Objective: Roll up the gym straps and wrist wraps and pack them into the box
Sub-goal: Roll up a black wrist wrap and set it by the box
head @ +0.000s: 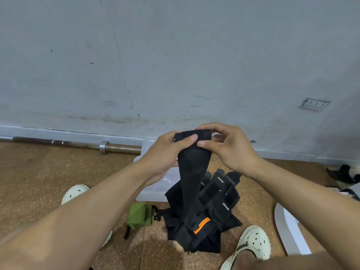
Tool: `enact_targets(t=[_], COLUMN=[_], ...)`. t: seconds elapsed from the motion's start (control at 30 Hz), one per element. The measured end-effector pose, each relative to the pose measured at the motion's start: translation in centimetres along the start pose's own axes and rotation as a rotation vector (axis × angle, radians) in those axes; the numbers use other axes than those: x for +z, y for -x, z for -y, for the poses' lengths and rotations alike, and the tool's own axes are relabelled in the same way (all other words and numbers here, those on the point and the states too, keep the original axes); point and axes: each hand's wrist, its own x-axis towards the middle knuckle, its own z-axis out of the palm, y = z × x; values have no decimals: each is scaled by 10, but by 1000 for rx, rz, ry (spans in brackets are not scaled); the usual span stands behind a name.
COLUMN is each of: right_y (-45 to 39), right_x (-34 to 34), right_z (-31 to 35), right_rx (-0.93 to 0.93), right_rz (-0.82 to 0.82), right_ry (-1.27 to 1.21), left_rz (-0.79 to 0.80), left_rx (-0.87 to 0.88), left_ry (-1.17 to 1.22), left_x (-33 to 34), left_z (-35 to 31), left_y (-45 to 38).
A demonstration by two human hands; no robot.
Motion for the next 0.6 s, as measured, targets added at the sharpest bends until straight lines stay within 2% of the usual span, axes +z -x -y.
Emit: enact_targets(t=[0.13, 0.4, 0.5, 0.6], right_y=[-1, -2, -3, -6], right_x=[-3, -6, -13, -19], right_z=[9, 0, -7, -19], right_rx=[-76, -88, 7, 167], right_rz=[-23, -8, 57, 208], right_ry=[44, -20, -168, -360], left_rz=[62, -36, -53, -34], left_rx=[-13, 30, 44, 66], left_ry=[-59, -48, -56, -65], left_x=[0, 2, 4, 6], left_z=[-4, -3, -3, 0], left_y=[4, -5, -11, -14])
